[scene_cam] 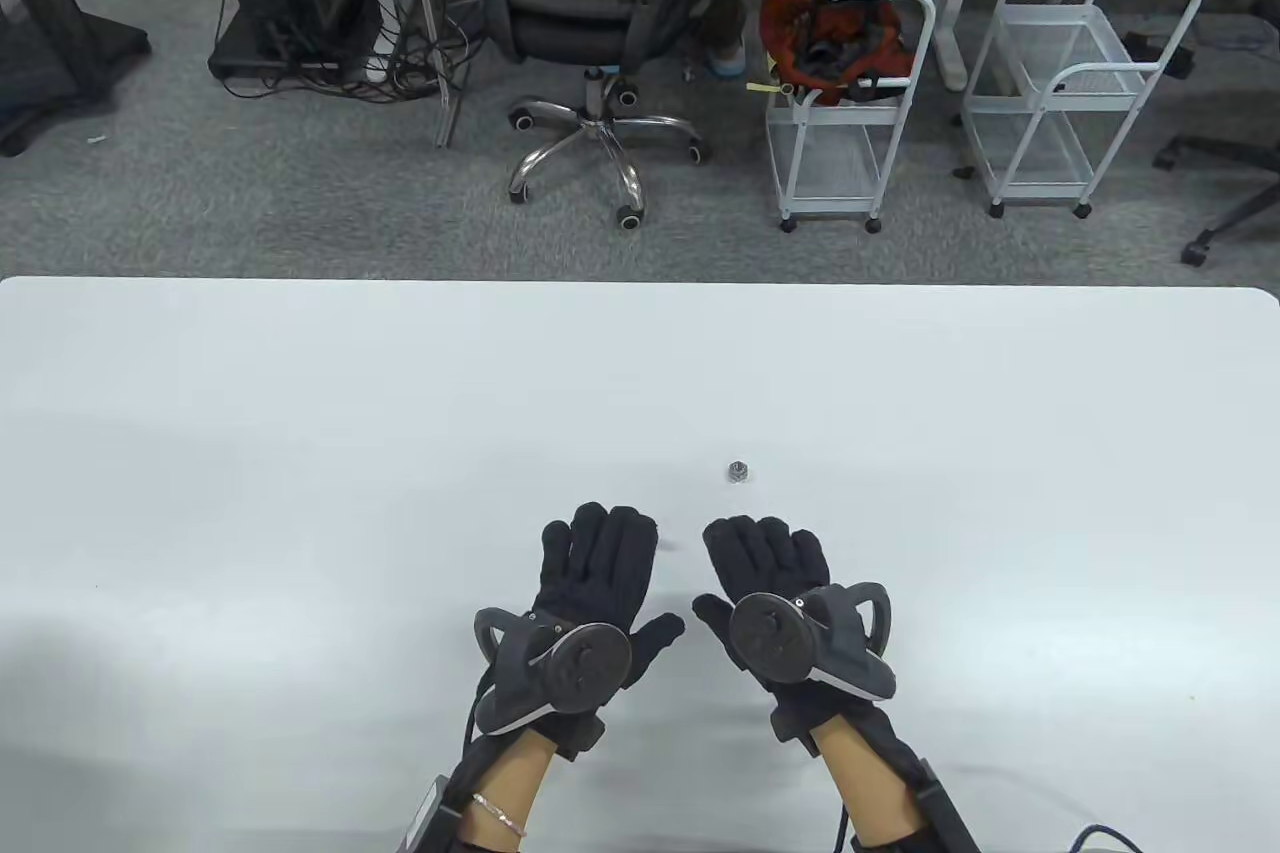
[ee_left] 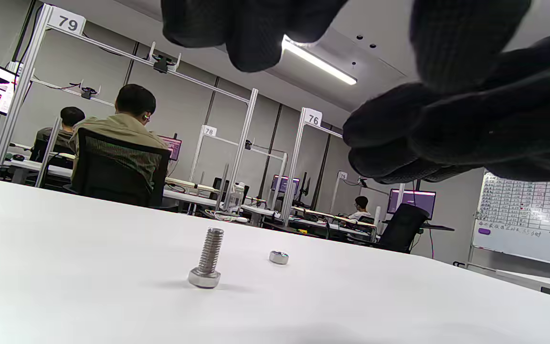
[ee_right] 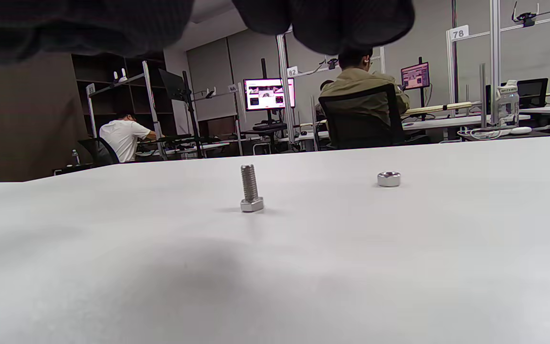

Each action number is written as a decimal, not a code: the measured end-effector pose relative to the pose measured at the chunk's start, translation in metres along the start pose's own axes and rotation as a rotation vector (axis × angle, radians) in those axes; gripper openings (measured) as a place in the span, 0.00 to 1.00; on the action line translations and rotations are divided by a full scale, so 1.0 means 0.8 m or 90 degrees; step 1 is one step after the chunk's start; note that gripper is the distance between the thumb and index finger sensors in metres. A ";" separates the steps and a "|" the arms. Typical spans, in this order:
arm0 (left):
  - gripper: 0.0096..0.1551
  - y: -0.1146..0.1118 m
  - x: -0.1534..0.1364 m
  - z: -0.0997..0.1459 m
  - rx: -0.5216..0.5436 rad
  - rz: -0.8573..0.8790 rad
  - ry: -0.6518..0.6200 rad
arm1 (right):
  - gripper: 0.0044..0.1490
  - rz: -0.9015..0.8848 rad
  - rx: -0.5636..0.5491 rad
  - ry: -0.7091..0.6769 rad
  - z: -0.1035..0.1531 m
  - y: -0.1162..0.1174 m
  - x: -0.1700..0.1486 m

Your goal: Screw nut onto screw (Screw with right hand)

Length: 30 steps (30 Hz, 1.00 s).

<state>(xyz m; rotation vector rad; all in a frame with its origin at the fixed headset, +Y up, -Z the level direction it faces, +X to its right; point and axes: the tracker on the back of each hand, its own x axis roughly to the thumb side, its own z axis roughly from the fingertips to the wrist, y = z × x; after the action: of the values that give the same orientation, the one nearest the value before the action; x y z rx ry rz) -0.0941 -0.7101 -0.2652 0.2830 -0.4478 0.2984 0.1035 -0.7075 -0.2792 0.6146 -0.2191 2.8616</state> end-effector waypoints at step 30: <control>0.50 0.009 -0.005 0.003 0.016 -0.018 0.010 | 0.46 -0.026 0.036 0.006 -0.004 0.001 -0.003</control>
<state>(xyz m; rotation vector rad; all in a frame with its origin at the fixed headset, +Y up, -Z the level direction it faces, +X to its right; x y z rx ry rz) -0.1006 -0.7049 -0.2636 0.3105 -0.4243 0.2781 0.1040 -0.7081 -0.2835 0.6096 -0.1232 2.8398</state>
